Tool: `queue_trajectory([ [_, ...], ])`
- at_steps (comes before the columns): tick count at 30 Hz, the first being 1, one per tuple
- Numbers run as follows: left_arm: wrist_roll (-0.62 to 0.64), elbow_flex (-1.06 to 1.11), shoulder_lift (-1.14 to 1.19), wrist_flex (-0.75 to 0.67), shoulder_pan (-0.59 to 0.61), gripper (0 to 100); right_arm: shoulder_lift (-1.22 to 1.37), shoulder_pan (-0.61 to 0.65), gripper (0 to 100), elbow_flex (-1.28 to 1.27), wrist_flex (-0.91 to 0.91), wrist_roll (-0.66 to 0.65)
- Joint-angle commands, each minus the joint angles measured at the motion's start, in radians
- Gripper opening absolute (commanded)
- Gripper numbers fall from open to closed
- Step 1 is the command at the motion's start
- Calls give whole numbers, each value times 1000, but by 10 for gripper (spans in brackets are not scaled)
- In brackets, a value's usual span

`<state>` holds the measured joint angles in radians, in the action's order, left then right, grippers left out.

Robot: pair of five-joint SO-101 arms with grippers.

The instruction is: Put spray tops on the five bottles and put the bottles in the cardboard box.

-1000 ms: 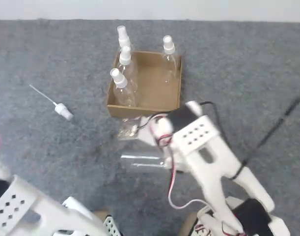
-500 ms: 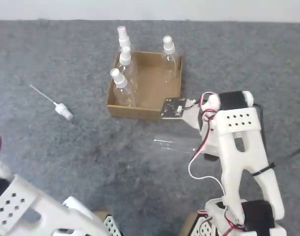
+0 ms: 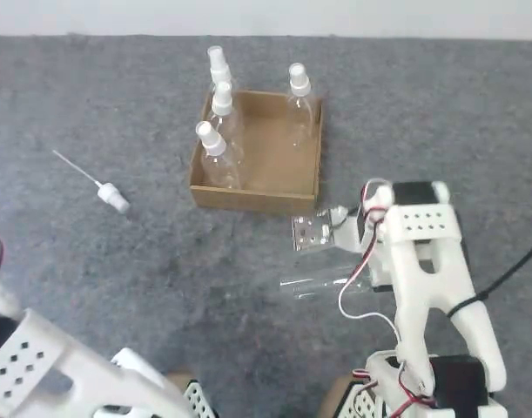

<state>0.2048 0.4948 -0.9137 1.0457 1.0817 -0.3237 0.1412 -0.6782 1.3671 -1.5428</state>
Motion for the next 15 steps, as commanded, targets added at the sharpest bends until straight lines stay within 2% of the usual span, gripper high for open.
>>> queue_trajectory([
  [1, -8, -12, 5, 6, -6, 175, -67, -7, 9, -58, -262, -15],
  [7, -8, -12, 5, 6, -6, 175, -67, -8, 18, -92, -443, -15],
  [12, -8, -12, 5, 6, -6, 175, -67, -42, 182, -92, -487, 12],
  [15, -8, -12, 5, 6, -6, 175, -68, -58, 206, -89, -487, 66],
])
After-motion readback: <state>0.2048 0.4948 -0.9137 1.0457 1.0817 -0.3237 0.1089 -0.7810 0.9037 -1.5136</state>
